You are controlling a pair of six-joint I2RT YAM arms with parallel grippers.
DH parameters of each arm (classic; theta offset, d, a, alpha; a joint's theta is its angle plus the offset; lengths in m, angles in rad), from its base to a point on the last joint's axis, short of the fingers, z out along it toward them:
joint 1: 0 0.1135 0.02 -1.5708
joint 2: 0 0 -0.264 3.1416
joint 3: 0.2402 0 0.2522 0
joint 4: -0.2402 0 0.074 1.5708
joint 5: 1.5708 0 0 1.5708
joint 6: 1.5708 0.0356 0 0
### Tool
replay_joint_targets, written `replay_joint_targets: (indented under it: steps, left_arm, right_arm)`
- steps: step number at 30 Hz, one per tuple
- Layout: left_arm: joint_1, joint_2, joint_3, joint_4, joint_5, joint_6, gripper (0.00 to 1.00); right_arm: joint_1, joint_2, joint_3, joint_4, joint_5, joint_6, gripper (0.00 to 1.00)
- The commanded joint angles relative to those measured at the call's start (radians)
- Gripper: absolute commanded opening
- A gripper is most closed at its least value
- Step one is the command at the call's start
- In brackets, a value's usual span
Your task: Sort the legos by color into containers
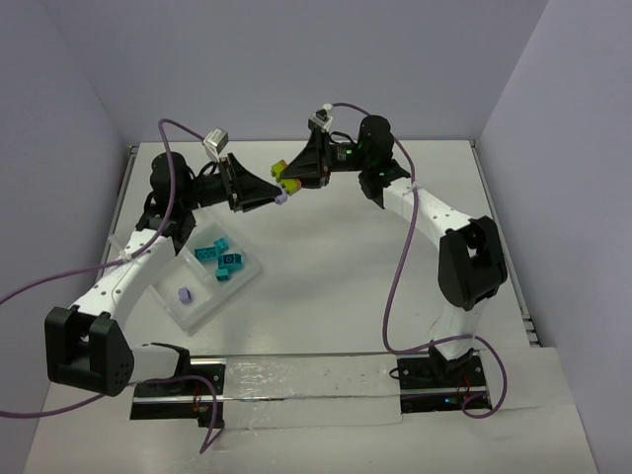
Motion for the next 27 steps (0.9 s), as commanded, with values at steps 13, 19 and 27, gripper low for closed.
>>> replay_joint_targets:
  steps: [13, 19, 27]
  left_arm:
    - [0.197, -0.433, 0.015, -1.150, -0.753, 0.232, 0.00]
    - [0.199, -0.464, -0.002, -1.398, -1.093, 0.080, 0.00]
    - [0.199, -0.300, -0.003, -1.511, -1.287, 0.010, 0.00]
  right_arm:
    - [-0.083, -0.096, 0.121, -0.819, 0.386, -0.553, 0.00]
    - [-0.083, -0.107, 0.096, -0.826, 0.382, -0.567, 0.00]
    - [-0.082, -0.117, 0.080, -0.813, 0.365, -0.567, 0.00]
